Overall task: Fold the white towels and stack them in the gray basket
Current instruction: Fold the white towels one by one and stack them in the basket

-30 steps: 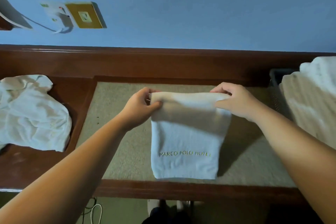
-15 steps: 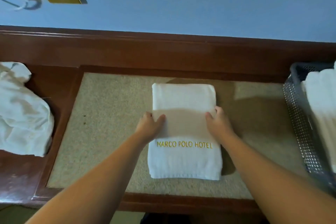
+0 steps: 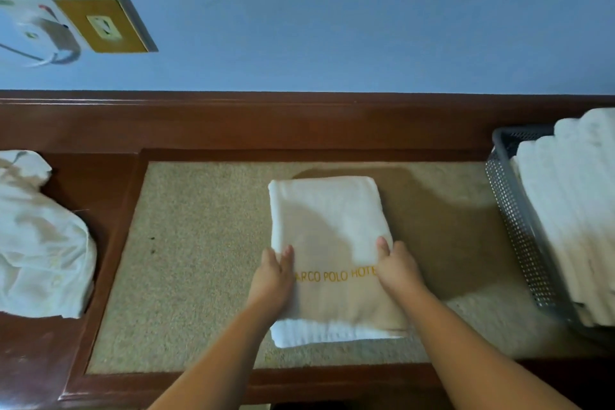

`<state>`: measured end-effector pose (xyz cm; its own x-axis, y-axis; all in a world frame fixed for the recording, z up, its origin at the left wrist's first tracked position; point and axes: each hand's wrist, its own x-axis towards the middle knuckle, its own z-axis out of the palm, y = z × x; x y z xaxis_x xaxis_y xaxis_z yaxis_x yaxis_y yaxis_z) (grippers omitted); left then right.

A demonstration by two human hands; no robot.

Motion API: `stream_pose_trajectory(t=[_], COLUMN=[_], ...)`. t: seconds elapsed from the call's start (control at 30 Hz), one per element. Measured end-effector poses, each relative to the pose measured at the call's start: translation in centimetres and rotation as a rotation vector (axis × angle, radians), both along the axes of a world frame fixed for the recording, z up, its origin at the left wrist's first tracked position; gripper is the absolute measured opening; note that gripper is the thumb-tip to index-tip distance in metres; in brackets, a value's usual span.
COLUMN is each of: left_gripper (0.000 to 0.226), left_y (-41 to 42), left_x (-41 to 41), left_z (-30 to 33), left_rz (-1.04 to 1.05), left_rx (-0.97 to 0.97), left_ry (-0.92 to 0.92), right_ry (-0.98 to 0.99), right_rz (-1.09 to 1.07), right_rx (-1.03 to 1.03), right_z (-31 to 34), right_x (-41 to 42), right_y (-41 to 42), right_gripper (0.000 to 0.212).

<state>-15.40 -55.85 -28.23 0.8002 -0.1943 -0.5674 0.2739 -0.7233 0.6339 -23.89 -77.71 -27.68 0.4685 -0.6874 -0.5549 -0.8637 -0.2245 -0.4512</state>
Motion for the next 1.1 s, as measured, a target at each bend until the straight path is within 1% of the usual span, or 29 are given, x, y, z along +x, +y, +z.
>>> stream_pose_trajectory(t=[0.17,0.33,0.43,0.5,0.63,0.73,0.83,0.93,1.03,1.1], left_gripper=[0.045,0.043,0.042,0.04,0.038,0.038,0.036,0.031,0.038,0.052], left_y=[0.2,-2.8,-6.9,-10.2,-18.2,-25.0,-31.7,-37.7,-41.7,-42.6], left_x=[-0.8,-1.6,-2.2,-2.8,-4.9,-7.0,-9.7,-12.7,-16.1,-18.7], left_z=[5.4,11.9,16.5,19.8,26.0,29.7,31.7,31.0,26.0,22.2], left_rz=[-0.016,-0.033,-0.072,-0.089,-0.137,-0.215,-0.305,-0.339,-0.421,-0.496], left_rx=[-0.114,-0.284,-0.369,-0.445,-0.609,-0.689,-0.798,-0.86,-0.739,-0.629], left_ry=[-0.171,-0.347,-0.432,-0.483,-0.593,-0.622,-0.579,-0.45,-0.205,-0.008], right_ry=[-0.119,-0.279,-0.369,-0.429,-0.529,-0.537,-0.484,-0.385,-0.183,-0.016], right_rz=[0.058,0.004,-0.041,-0.05,-0.084,-0.092,-0.099,-0.126,-0.126,-0.074], right_rx=[-0.105,-0.205,-0.275,-0.367,-0.531,-0.669,-0.771,-0.776,-0.715,-0.608], right_z=[4.7,12.4,18.2,22.3,29.5,34.0,36.6,36.4,32.3,28.0], right_x=[-2.0,-4.4,-6.2,-7.3,-10.4,-13.2,-16.2,-18.7,-21.0,-22.6], right_y=[-0.6,-2.9,-5.9,-8.6,-16.3,-22.8,-29.3,-35.2,-39.3,-40.5], right_gripper=[0.041,0.041,0.043,0.042,0.043,0.043,0.038,0.035,0.034,0.044])
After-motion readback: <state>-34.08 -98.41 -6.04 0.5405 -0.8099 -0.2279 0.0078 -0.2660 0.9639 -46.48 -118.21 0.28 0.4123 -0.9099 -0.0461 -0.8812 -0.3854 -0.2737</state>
